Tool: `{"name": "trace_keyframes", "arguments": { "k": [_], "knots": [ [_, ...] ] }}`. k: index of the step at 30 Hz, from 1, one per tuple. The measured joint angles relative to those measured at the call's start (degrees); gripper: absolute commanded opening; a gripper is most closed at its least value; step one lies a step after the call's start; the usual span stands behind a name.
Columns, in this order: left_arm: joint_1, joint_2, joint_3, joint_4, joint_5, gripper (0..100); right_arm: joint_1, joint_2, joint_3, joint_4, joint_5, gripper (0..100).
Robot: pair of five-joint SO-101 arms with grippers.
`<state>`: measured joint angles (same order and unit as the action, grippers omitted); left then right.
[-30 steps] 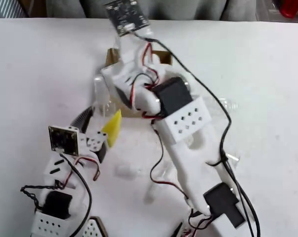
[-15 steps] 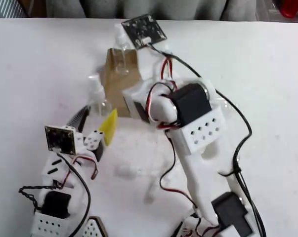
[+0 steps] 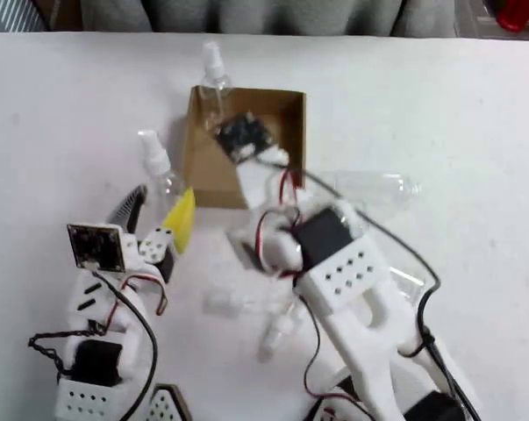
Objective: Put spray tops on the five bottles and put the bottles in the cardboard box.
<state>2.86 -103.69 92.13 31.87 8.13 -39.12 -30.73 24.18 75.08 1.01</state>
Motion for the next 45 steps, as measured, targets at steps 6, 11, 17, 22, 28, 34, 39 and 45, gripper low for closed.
{"name": "trace_keyframes", "arguments": {
  "k": [6, 11, 17, 22, 28, 34, 39, 45],
  "knots": [
    [-0.1, 0.0, 0.0, 0.0, 3.3, 2, -4.0, -6.9, 16.3, -15.4, 0.0, 1.5],
    [-0.4, 0.0, 0.0, 0.0, 3.8, 2, -8.3, -13.0, 26.9, -23.7, 0.1, 1.5],
    [-0.4, 0.0, 0.0, 0.0, 3.8, 2, -15.2, -22.6, 38.9, -34.3, 0.1, 1.5],
    [-0.4, 0.0, 0.0, 0.0, 3.8, 2, -21.1, -30.6, 52.1, -50.8, 0.1, 1.5],
    [-0.4, 0.0, 0.0, 0.0, 3.8, 2, -22.5, -35.3, 61.5, -68.1, 0.1, 1.5],
    [-0.4, 0.0, 0.0, 0.0, 3.8, 2, -22.4, -35.8, 65.8, -78.0, 0.1, 1.5],
    [-0.4, 0.0, 0.0, 0.0, 3.8, 2, -22.4, -35.7, 70.1, -88.8, 0.1, 1.5],
    [-0.4, 0.0, 0.0, 0.0, 3.8, 2, -22.4, -35.6, 70.2, -89.2, 0.1, 1.5]
  ]
}}
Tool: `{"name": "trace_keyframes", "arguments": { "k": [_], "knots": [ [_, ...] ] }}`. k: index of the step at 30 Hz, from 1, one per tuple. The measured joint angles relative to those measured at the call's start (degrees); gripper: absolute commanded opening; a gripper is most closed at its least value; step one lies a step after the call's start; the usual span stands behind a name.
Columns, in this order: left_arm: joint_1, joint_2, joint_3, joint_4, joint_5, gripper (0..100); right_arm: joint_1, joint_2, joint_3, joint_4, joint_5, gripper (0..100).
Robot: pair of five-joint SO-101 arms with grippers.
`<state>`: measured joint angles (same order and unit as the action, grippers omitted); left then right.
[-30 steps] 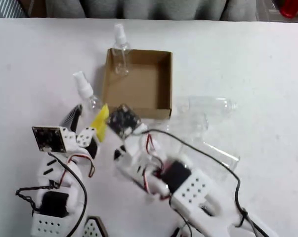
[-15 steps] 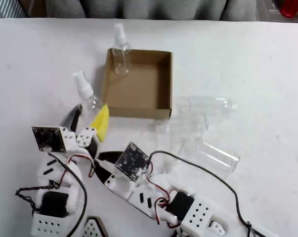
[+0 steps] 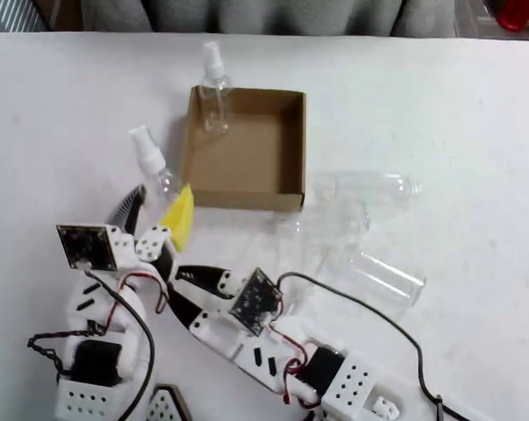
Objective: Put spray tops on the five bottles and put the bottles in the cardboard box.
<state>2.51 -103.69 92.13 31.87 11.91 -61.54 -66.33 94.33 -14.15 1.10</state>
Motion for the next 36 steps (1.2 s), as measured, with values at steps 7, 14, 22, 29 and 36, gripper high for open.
{"name": "trace_keyframes", "arguments": {
  "k": [7, 14, 22, 29, 36],
  "knots": [
    [1.9, 0.0, 0.0, 0.0, 0.0, 2, 0.0, 14.2, -1.9, -7.1, 0.0, 1.5],
    [2.0, 0.0, 0.0, 0.0, 0.0, 2, 0.2, 33.1, -3.2, -25.8, 0.0, 1.5],
    [1.6, 0.0, 0.0, 0.3, 0.0, 2, 5.8, 36.3, -4.9, -27.7, 0.0, 1.5],
    [1.4, 0.0, 0.0, 2.5, -0.1, 2, 7.6, 37.3, -7.5, -25.1, 0.1, 1.5],
    [1.6, 0.0, 0.0, 2.5, 0.1, 2, 10.9, 37.2, -9.1, -21.6, 0.1, 1.5]
  ]
}}
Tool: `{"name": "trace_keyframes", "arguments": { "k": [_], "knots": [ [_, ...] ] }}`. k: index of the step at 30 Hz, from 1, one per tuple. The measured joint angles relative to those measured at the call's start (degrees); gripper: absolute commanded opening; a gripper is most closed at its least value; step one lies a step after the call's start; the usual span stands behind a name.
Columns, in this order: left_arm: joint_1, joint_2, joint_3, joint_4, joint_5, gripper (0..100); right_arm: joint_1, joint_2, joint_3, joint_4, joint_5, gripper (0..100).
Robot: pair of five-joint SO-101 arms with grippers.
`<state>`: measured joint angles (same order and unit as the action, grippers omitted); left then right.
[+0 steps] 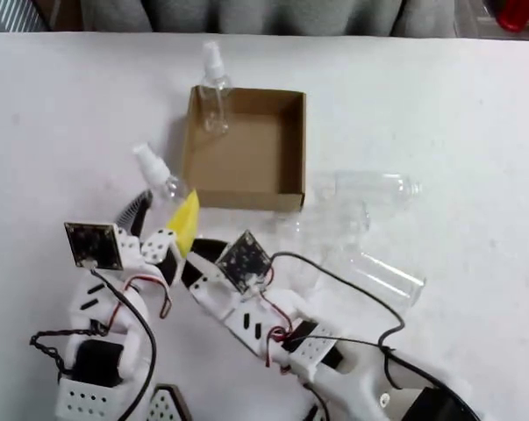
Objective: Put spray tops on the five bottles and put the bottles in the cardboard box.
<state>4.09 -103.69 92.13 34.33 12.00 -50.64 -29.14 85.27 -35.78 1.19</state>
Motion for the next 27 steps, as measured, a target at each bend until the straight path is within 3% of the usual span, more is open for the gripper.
{"name": "trace_keyframes", "arguments": {
  "k": [15, 21, 27],
  "knots": [
    [-0.1, 0.0, 0.0, -1.5, -0.1, 2, 2.5, 0.0, 0.8, 0.0, 1.1, 1.5],
    [-0.1, 0.0, 2.4, -10.6, -1.8, 2, 11.6, 0.1, 0.8, 3.0, 10.5, 1.5],
    [0.7, 0.0, 2.3, -16.7, -9.0, 2, 23.4, 0.1, -3.1, 7.5, 7.3, 1.5]
  ]
}}
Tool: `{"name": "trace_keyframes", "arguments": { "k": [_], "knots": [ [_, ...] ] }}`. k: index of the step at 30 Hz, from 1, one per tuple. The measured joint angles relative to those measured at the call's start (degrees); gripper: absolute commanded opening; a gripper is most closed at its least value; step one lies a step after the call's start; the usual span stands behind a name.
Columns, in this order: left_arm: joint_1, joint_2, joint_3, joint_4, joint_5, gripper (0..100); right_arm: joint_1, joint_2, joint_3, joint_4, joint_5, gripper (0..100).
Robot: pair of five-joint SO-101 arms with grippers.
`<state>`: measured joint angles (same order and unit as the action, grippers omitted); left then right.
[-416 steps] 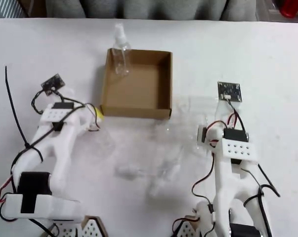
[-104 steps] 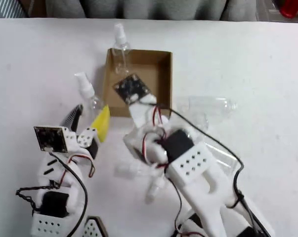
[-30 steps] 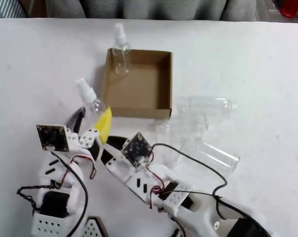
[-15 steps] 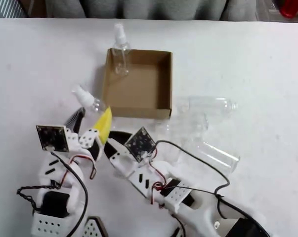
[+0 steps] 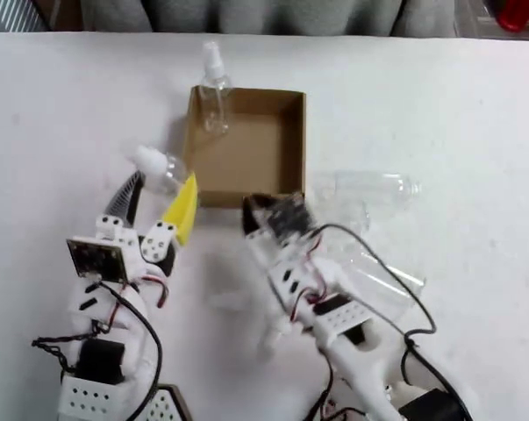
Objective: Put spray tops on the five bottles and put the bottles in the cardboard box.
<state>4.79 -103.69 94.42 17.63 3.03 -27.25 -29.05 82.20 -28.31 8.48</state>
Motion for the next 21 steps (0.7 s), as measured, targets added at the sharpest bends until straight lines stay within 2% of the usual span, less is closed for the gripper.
{"name": "trace_keyframes", "arguments": {
  "k": [8, 11, 21],
  "knots": [
    [2.4, 0.0, 0.0, -3.9, -0.9, 2, 13.3, 0.0, -9.5, 12.6, -9.1, 1.5],
    [2.5, 0.0, -0.1, -3.9, -0.9, 2, 14.3, 0.0, -11.1, 16.8, -9.8, 1.5],
    [2.5, 0.0, -0.8, -3.9, -0.9, 2, 14.7, 0.0, -11.4, 17.5, -10.2, 1.5]
  ]
}}
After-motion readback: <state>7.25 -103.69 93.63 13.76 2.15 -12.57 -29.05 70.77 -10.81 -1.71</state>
